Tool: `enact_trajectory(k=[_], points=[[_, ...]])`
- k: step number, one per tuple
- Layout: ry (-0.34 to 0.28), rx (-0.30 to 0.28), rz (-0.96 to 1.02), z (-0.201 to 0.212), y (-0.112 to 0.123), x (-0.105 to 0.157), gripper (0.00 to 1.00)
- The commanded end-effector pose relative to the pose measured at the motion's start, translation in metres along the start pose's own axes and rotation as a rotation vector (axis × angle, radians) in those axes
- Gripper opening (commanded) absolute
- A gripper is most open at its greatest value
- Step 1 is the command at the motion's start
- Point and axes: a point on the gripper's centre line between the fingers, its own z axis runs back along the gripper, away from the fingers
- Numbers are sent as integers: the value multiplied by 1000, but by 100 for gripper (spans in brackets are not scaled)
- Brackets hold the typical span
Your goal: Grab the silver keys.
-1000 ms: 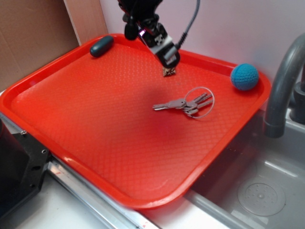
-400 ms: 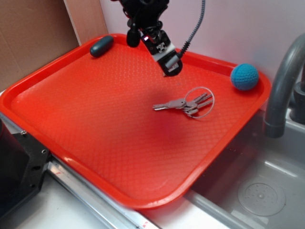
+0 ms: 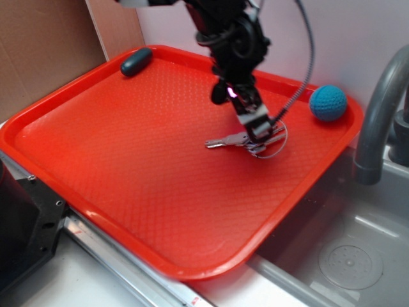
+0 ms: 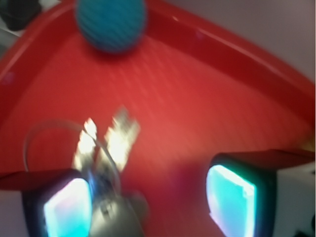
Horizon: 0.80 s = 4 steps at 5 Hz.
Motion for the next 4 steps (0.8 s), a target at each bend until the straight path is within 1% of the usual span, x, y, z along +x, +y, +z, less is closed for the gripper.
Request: enact_trajectory(k=[1, 2, 3, 4], points=[[-98, 0, -98, -1, -3, 30, 100], [-84, 9, -113, -8, -3, 30, 100], [-72, 16, -96, -11, -3, 29, 0], [-78, 31, -93, -10, -3, 26, 0]])
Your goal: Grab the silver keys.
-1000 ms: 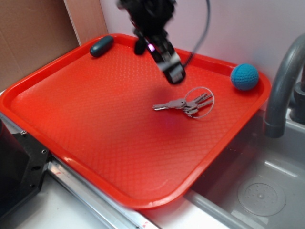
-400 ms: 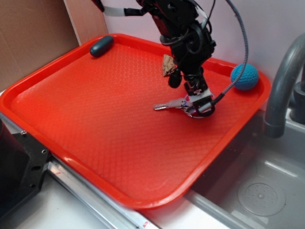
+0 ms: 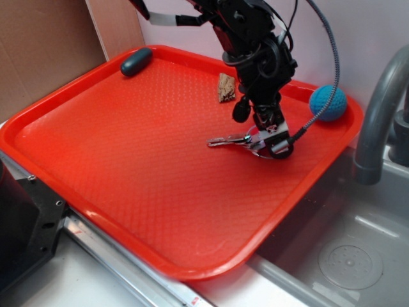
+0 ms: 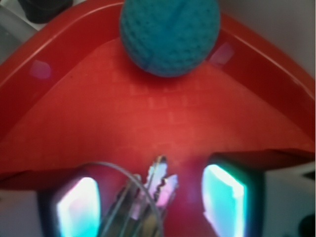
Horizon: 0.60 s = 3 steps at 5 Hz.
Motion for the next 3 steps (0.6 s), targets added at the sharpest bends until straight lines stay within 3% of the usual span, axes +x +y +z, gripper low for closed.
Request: enact_trajectory(k=[1, 3], points=[[-38, 45, 4, 14, -3, 11, 0], [-31, 47, 19, 35, -23, 9, 0]])
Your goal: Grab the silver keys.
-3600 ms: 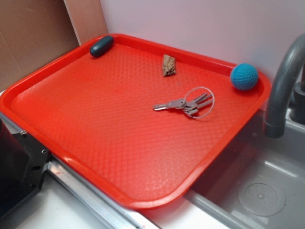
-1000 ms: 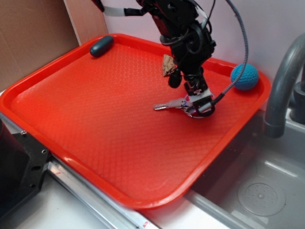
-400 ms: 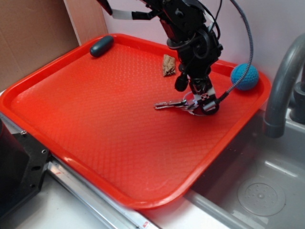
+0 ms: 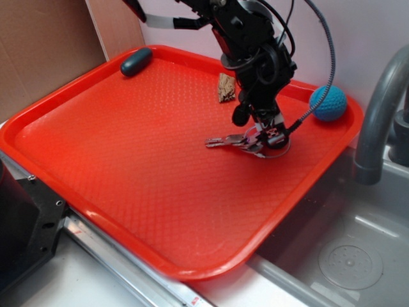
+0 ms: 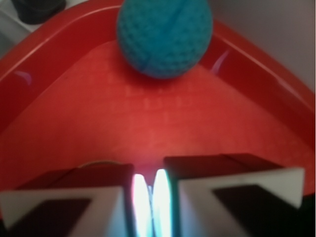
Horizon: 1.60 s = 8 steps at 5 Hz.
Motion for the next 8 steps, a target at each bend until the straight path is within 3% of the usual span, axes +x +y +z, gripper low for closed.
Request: enact_trajectory(k=[1, 2, 3, 4, 5, 6, 8], points=[[-43, 15, 89, 79, -18, 4, 0], [-79, 11, 192, 123, -9, -2, 0], [-76, -7, 247, 139, 4, -3, 0], [-36, -26, 241, 120, 12, -6, 100], [6, -106, 233, 90, 18, -8, 100], [8, -229, 197, 72, 19, 2, 100], [49, -299, 145, 44, 19, 19, 100]])
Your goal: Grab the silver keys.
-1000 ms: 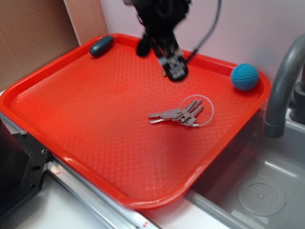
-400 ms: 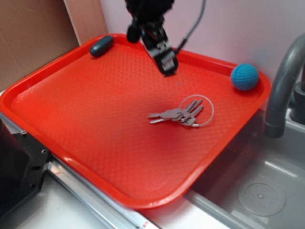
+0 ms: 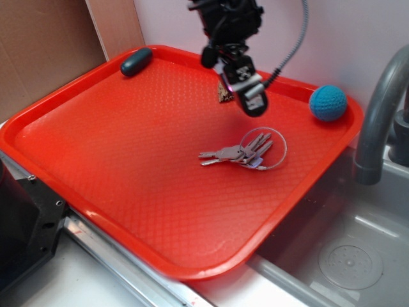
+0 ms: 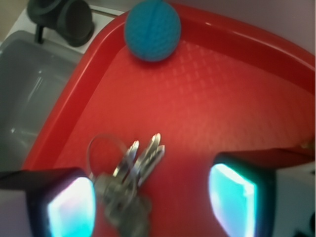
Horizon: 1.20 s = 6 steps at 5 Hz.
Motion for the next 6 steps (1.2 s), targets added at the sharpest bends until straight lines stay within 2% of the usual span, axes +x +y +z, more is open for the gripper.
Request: enact_trajectory(k=[1, 2, 3, 5, 6], points=[[-12, 13, -106, -3, -18, 25, 100], [8, 22, -134, -10, -27, 17, 100], [2, 15, -150, -10, -33, 11, 100], [-7, 20, -133, -11, -29, 1, 100], [2, 22, -146, -16, -32, 5, 100]])
